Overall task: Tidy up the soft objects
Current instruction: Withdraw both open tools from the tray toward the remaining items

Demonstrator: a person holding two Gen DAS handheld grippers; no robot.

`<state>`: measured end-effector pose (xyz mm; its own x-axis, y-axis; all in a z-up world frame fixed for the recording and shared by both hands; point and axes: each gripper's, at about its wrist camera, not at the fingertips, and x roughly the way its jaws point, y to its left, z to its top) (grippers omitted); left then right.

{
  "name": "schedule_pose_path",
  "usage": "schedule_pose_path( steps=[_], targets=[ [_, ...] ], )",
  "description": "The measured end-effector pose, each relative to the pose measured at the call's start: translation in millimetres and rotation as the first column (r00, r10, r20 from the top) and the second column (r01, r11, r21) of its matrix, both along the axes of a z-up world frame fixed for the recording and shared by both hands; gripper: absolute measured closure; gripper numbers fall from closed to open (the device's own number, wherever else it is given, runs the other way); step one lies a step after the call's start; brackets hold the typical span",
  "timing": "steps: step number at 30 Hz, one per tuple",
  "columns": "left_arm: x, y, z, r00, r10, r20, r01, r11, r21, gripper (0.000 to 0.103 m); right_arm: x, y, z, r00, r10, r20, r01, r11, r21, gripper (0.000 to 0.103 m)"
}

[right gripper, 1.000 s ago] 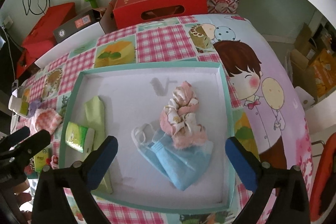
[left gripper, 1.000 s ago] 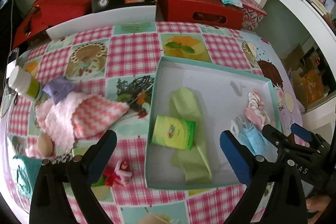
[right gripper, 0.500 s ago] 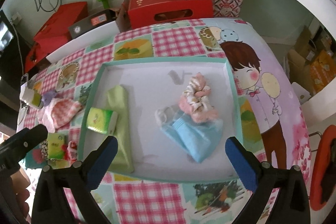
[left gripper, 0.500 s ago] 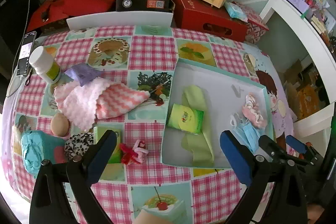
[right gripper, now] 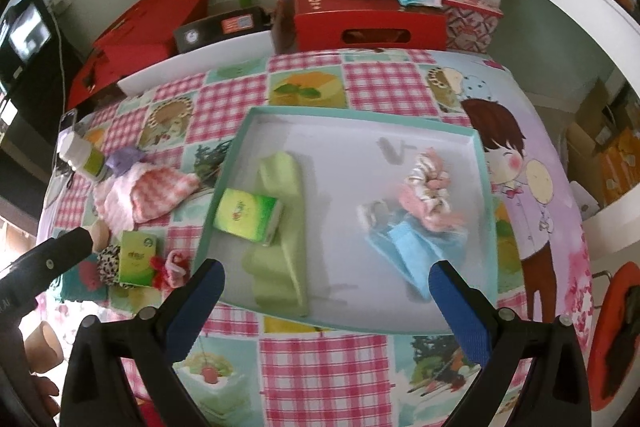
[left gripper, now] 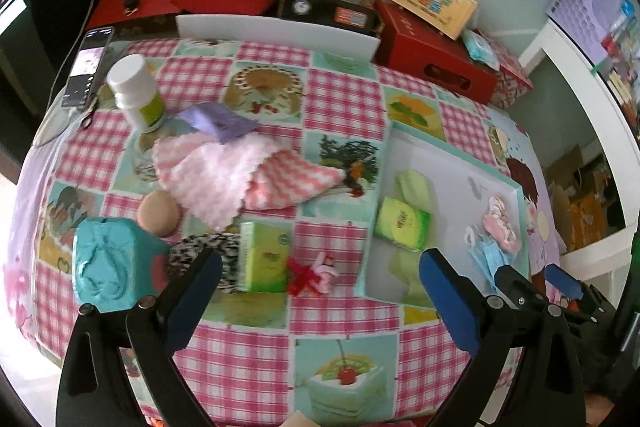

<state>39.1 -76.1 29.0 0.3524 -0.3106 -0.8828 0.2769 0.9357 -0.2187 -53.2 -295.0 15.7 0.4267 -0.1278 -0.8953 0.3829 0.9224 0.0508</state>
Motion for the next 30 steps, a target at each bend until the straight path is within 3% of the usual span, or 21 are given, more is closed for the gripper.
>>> schedule_pose_path(
  steps=[16, 25, 30],
  targets=[
    [46.2, 108.0, -5.3, 0.985, 0.168, -0.031, -0.169, 0.985, -0.039, 0.004, 39.6, 63.3, -8.8, 0.991, 0.136, -0.011, -0.135, 0.991, 0.011, 0.000],
    [79.8, 133.0, -15.3, 0.982, 0.167, -0.087, -0.169, 0.986, -0.016, 0.004, 74.2, 102.9, -22.3, 0.970, 0.241, -0.019, -0.241, 0.970, 0.028, 0.000],
    [89.5, 125.8, -30.3, 0.978, 0.131, -0.161, -0.130, 0.991, 0.018, 0.004, 88.1, 126.1, -30.9, 0.952, 0.306, -0.025, -0.305, 0.951, 0.042, 0.000]
  ],
)
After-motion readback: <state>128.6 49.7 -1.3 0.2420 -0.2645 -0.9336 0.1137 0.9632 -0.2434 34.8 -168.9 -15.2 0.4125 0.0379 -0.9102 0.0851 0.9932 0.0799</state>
